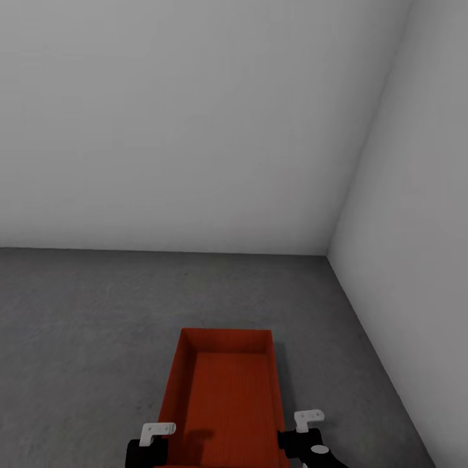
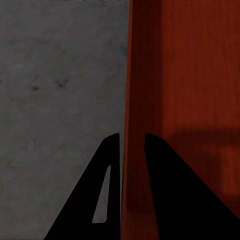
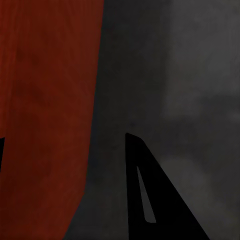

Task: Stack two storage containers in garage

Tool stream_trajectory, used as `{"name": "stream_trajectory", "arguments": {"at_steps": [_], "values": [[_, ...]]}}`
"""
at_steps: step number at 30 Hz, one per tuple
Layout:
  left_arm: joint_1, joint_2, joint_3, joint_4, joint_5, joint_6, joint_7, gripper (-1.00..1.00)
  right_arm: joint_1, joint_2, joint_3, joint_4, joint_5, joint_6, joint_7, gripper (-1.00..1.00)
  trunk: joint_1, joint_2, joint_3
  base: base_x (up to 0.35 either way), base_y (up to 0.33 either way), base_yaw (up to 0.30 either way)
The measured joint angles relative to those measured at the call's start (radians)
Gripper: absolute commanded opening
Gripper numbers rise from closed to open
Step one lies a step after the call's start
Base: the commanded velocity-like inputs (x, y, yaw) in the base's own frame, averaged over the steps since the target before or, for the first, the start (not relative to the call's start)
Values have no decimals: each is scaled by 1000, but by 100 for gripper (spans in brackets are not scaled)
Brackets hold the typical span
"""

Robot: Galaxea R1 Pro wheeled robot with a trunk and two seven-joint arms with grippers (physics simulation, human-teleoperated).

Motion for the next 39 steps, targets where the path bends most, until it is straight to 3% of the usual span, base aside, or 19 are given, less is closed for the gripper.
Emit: {"name": "stream_trajectory", "arguments": {"at_steps": [5,14,20,26,31,39], "values": [[0,0,0,0,1,-1,0,-100,0,0,0,0,0,0,0,-100,0,0,0,0,0,0],[0,0,0,1,1,0,0,-100,0,0,0,0,0,0,0,-100,34,-63,-28,0,0,0],[0,0,0,0,0,0,0,-100,0,0,0,0,0,0,0,-100,35,-63,-28,0,0,0],[0,0,3,-5,-9,-4,-2,-100,0,0,-1,0,0,0,0,-100,57,-105,-47,0,0,0],[-1,0,3,-5,-8,-4,-2,-100,0,0,-1,0,1,0,0,-100,57,-105,-47,0,0,0],[-1,-1,2,-14,-8,-6,-1,-100,0,0,-1,0,1,0,-1,-100,59,-127,-68,0,0,0]]}}
